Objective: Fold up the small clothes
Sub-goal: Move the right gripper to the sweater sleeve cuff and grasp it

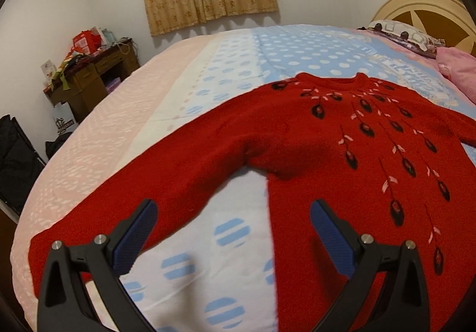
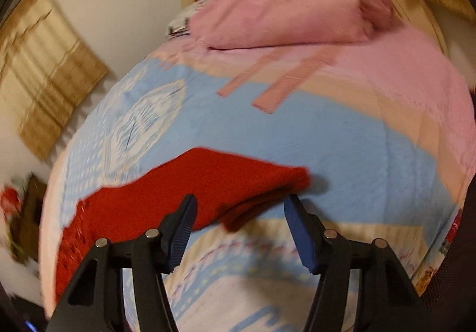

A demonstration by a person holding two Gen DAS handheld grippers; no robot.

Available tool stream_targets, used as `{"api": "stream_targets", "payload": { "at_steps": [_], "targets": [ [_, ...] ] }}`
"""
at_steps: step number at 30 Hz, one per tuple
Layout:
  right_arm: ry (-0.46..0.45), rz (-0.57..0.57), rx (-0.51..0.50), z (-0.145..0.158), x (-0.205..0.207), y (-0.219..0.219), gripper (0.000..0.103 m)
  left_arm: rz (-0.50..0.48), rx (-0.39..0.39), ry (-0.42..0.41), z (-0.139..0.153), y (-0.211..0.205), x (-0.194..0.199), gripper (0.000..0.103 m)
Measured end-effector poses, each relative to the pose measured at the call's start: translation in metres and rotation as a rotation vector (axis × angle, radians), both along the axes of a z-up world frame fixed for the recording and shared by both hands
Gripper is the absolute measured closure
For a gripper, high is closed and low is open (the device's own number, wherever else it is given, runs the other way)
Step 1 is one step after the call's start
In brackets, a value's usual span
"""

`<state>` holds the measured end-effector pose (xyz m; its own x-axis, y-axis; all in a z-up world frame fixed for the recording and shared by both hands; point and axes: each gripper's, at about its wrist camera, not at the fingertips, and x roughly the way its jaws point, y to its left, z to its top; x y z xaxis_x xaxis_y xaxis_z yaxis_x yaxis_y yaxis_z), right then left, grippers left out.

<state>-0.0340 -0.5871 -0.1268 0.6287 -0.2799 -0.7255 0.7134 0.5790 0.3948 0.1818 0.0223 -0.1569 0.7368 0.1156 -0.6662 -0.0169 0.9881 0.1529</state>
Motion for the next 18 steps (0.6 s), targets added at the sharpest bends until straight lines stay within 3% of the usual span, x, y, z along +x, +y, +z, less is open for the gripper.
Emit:
{"api": "stream_targets", "payload": {
  "at_steps": [5, 14, 18],
  "targets": [
    [-0.043, -0.031, 0.103, -0.005, -0.002, -0.029, 0.058, 0.014, -0.001, 0.012, -0.005, 0.001, 0.011, 0.0],
    [-0.023, -0.012, 0.09, 0.014, 0.0, -0.025, 0.058, 0.043, -0.011, 0.038, -0.018, 0.008, 0.01, 0.0],
    [-0.02, -0.05, 0.162, 0.006, 0.004, -0.037, 0.058, 0.044, -0.018, 0.037, -0.021, 0.01, 0.011, 0.0]
  ]
}}
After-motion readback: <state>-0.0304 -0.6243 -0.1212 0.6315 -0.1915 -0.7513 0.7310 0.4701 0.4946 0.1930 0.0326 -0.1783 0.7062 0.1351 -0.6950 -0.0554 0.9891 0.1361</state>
